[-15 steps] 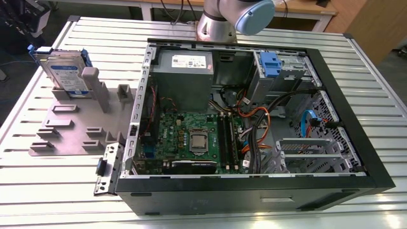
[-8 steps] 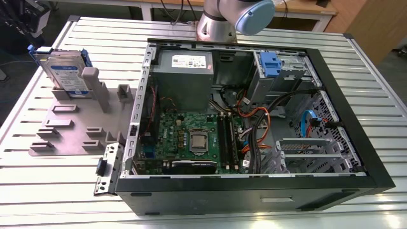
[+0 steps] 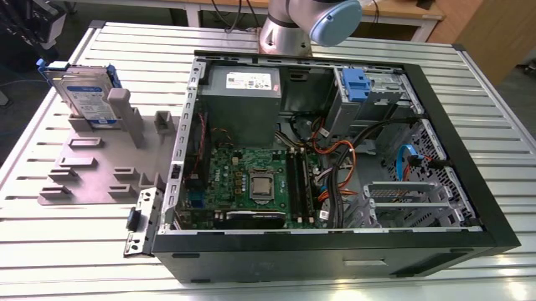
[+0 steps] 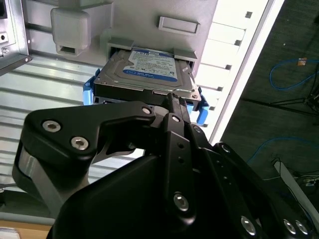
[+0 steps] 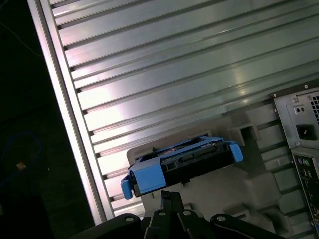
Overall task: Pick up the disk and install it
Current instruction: 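Pick up the disk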
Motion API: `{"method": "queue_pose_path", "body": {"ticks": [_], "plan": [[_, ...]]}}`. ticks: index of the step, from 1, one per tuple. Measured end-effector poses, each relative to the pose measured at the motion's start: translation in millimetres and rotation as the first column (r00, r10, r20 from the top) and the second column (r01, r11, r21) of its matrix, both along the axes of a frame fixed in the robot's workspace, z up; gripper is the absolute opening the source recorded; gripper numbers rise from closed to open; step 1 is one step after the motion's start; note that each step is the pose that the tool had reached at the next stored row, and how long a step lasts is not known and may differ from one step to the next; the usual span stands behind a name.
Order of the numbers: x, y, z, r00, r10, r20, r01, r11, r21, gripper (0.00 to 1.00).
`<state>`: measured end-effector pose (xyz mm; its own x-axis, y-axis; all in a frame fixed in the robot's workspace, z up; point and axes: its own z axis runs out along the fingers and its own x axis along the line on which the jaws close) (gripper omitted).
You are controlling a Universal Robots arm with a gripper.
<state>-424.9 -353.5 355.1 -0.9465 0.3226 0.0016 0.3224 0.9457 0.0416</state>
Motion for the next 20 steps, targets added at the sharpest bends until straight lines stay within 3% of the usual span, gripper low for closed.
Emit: {"method": "queue_pose_path", "body": {"ticks": [9, 10, 20], "plan": [[0.0, 0.0, 0.0, 0.9998, -0.020, 0.0000, 0.020, 0.9998, 0.0000, 0.11], [0.0, 0.0, 0.0, 0.9991, -0.043, 0.0001, 0.043, 0.9991, 0.0000, 0.11], [0.0, 0.0, 0.0, 0.9990, -0.044, 0.0000, 0.044, 0.9990, 0.0000, 0.11]]}}
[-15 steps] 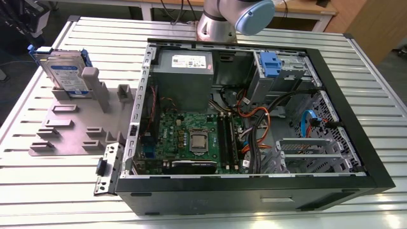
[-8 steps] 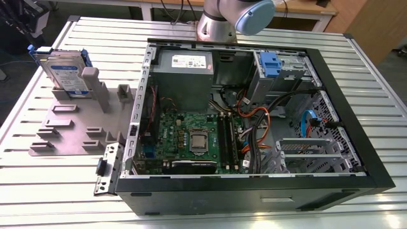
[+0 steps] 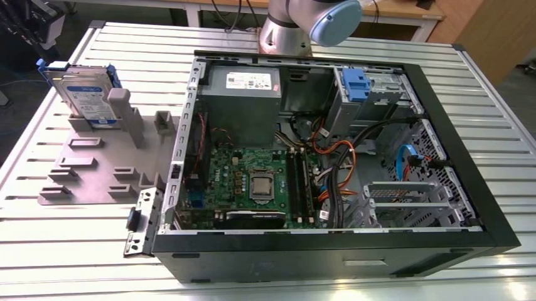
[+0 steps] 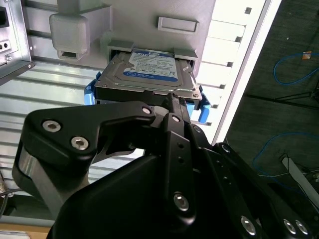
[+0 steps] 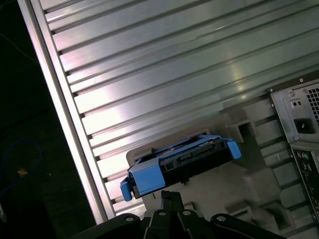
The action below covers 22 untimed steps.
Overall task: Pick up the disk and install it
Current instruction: 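Pick up the disk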
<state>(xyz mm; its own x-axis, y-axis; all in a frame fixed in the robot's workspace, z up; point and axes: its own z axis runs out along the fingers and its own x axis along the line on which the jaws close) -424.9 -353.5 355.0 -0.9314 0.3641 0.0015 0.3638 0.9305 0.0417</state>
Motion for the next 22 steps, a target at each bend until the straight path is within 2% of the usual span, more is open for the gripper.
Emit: {"method": "queue_pose_path", "body": {"ticks": [4, 6, 9, 13, 14, 17, 22], "plan": [[-0.1, 0.1, 0.0, 0.9999, -0.011, 0.0000, 0.011, 0.9999, 0.0000, 0.11], [0.0, 0.1, -0.2, 0.9991, -0.043, 0.0000, 0.043, 0.9991, 0.0000, 0.11], [-0.1, 0.1, -0.5, 0.9952, -0.098, -0.0001, 0.098, 0.9952, -0.0001, 0.11], [-0.1, 0.1, -1.1, 0.9855, -0.170, -0.0001, 0.170, 0.9855, 0.0000, 0.11], [-0.1, 0.1, -1.5, 0.9788, -0.205, -0.0001, 0.205, 0.9788, 0.0000, 0.11], [-0.6, 0.2, -2.3, 0.9664, -0.257, 0.0003, 0.257, 0.9664, 0.0003, 0.11], [-2.9, 0.8, -2.4, 0.9610, -0.277, 0.0000, 0.277, 0.9610, 0.0002, 0.11]]}}
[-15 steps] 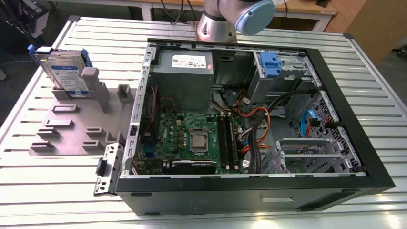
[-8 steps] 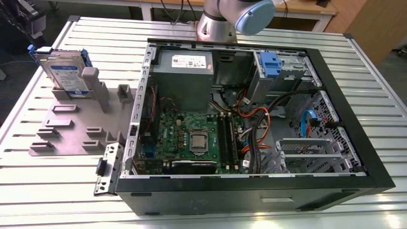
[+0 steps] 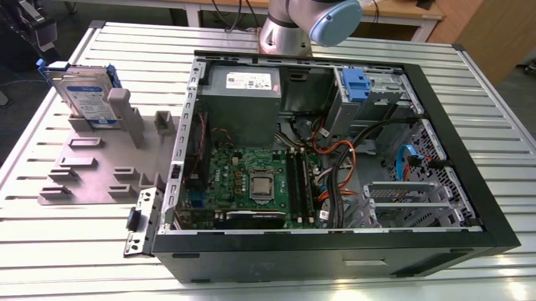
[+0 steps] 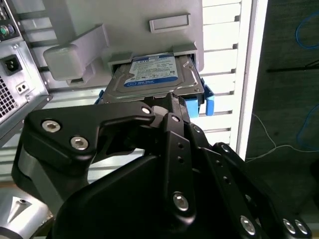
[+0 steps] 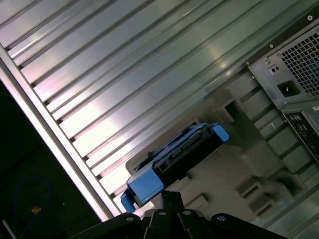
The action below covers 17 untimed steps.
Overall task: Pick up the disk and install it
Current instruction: 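Pick up the disk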
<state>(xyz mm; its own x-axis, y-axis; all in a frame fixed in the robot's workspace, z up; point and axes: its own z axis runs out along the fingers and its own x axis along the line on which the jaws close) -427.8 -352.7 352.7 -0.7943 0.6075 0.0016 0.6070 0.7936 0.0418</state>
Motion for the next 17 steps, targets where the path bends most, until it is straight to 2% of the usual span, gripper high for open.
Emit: {"method": "queue_pose_path", "body": {"ticks": [2, 5, 9, 13, 17], "plan": [[0.0, 0.4, 0.0, 0.9999, -0.015, 0.0000, 0.015, 0.9999, 0.0000, 0.11], [0.0, 0.4, -0.1, 0.9983, -0.059, -0.0002, 0.059, 0.9983, -0.0001, 0.11], [0.0, 0.5, -0.3, 0.9922, -0.125, -0.0002, 0.125, 0.9922, -0.0001, 0.11], [0.0, 0.5, -0.6, 0.9825, -0.186, -0.0001, 0.186, 0.9825, 0.0000, 0.11], [0.0, 0.5, -0.8, 0.9676, -0.252, -0.0001, 0.252, 0.9676, 0.0000, 0.11]]}}
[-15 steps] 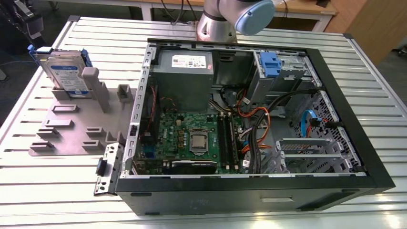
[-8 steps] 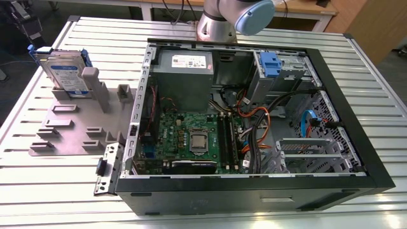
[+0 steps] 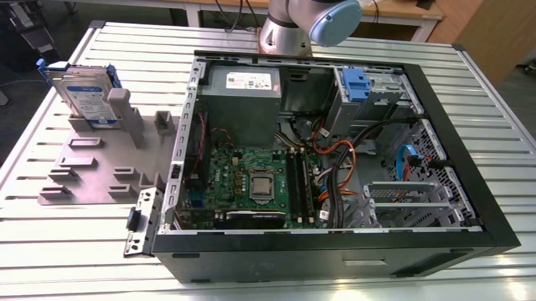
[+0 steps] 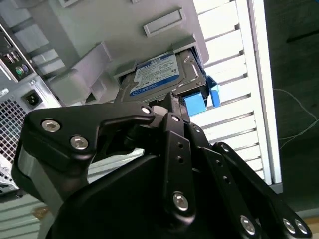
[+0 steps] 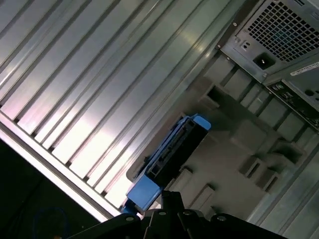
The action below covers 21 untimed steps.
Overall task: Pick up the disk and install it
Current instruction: 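Pick up the disk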
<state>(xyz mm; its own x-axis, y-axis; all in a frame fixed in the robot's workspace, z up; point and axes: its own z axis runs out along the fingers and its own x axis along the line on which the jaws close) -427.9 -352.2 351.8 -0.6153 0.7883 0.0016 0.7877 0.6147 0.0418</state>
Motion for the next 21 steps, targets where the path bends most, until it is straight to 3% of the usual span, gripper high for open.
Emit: {"method": "queue_pose_path", "body": {"ticks": [4, 7, 14, 21], "plan": [[0.0, 0.0, -0.2, 0.9978, -0.067, 0.0000, 0.067, 0.9978, 0.0000, 0.11], [0.0, 0.0, -0.3, 0.9931, -0.117, 0.0000, 0.117, 0.9931, 0.0000, 0.11], [0.0, 0.1, -0.8, 0.9765, -0.216, 0.0001, 0.216, 0.9765, 0.0001, 0.11], [0.0, 1.5, -1.1, 0.9597, -0.281, 0.0000, 0.281, 0.9597, 0.0000, 0.11]]}}
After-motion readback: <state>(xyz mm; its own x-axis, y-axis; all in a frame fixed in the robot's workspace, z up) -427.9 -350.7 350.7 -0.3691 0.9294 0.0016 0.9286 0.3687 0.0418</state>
